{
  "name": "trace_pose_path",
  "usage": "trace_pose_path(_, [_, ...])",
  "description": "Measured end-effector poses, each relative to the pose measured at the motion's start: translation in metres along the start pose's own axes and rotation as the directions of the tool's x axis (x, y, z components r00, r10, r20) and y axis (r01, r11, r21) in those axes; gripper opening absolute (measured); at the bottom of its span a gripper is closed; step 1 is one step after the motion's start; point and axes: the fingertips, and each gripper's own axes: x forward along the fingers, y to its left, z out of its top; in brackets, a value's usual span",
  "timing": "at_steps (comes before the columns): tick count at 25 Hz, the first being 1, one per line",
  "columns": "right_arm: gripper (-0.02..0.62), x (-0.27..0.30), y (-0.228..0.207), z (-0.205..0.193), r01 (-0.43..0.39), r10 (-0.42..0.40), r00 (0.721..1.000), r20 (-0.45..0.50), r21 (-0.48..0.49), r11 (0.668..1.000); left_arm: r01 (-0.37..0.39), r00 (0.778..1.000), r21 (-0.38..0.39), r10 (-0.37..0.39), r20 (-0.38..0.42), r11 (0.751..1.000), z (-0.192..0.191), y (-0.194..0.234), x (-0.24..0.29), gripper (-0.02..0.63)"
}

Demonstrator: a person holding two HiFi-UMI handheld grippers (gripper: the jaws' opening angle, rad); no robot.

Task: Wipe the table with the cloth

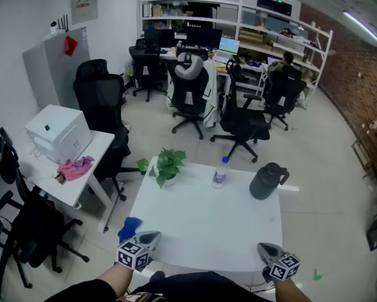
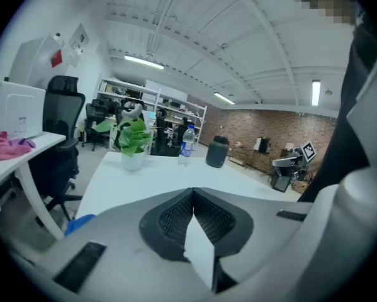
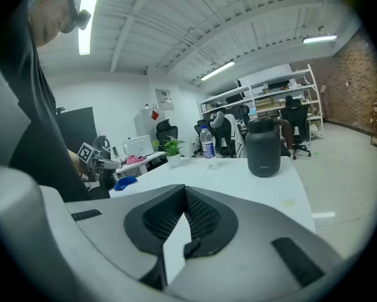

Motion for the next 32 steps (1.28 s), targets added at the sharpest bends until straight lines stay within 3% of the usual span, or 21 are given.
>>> trace_pose_path(3, [0.012, 0.002, -0.003, 0.002, 0.008, -0.008, 1.000, 0.003, 0.000, 1.000, -0.071, 0.997, 0.025, 0.072, -0.032, 0.997, -0.004, 0.028, -0.007, 0.002])
trace_pose_path(6, [0.012, 0.005, -0.004, 0.007, 0.010, -0.010, 1.000, 0.008, -0.003, 1.000, -0.159, 0.985, 0.054, 0.162, -0.054, 0.986, -0.004, 0.065, -0.017, 0.083])
trace_pose_path(9, [0.012, 0.008, -0.005, 0.009, 0.011, -0.011, 1.000, 0.006, -0.004, 1.000, -0.253, 0.960, 0.079, 0.261, -0.107, 0.964, -0.008, 0.107, -0.028, 0.146])
trace_pose_path(11, [0.012, 0.010, -0.005, 0.009, 0.011, -0.011, 1.000, 0.002, -0.007, 1.000, -0.274, 0.938, 0.092, 0.287, -0.192, 0.957, -0.024, 0.131, -0.030, 0.183])
trace_pose_path(15, [0.012, 0.010, -0.001, 0.009, 0.014, -0.014, 1.000, -0.016, -0.017, 1.000, -0.228, 0.885, 0.121, 0.257, -0.388, 0.966, -0.067, 0.155, -0.021, 0.273])
trace_pose_path(17, [0.012, 0.010, 0.000, 0.008, 0.018, -0.018, 0.999, -0.027, -0.025, 1.000, -0.158, 0.854, 0.183, 0.228, -0.468, 0.970, -0.081, 0.155, -0.015, 0.284])
trace_pose_path(20, [0.014, 0.010, 0.001, 0.004, 0.021, -0.023, 0.999, -0.046, -0.029, 0.999, -0.020, 0.790, 0.294, 0.195, -0.582, 0.956, -0.106, 0.155, -0.005, 0.318])
trace_pose_path(23, [0.012, 0.011, 0.002, -0.001, 0.024, -0.025, 0.998, -0.058, -0.029, 0.999, 0.053, 0.735, 0.317, 0.178, -0.655, 0.947, -0.127, 0.160, 0.000, 0.324])
trace_pose_path(25, [0.012, 0.012, 0.003, -0.003, 0.027, -0.029, 0.998, -0.061, -0.031, 0.999, 0.070, 0.723, 0.287, 0.149, -0.675, 0.955, -0.135, 0.162, 0.001, 0.328])
trace_pose_path(28, [0.012, 0.014, 0.008, -0.002, 0.029, -0.031, 0.997, -0.065, -0.026, 0.999, 0.087, 0.728, 0.261, 0.117, -0.675, 0.961, -0.133, 0.164, 0.002, 0.325])
trace_pose_path(32, [0.012, 0.017, 0.011, -0.003, 0.024, -0.026, 0.997, -0.074, -0.024, 0.999, 0.081, 0.726, 0.279, 0.135, -0.675, 0.957, -0.126, 0.170, 0.002, 0.181])
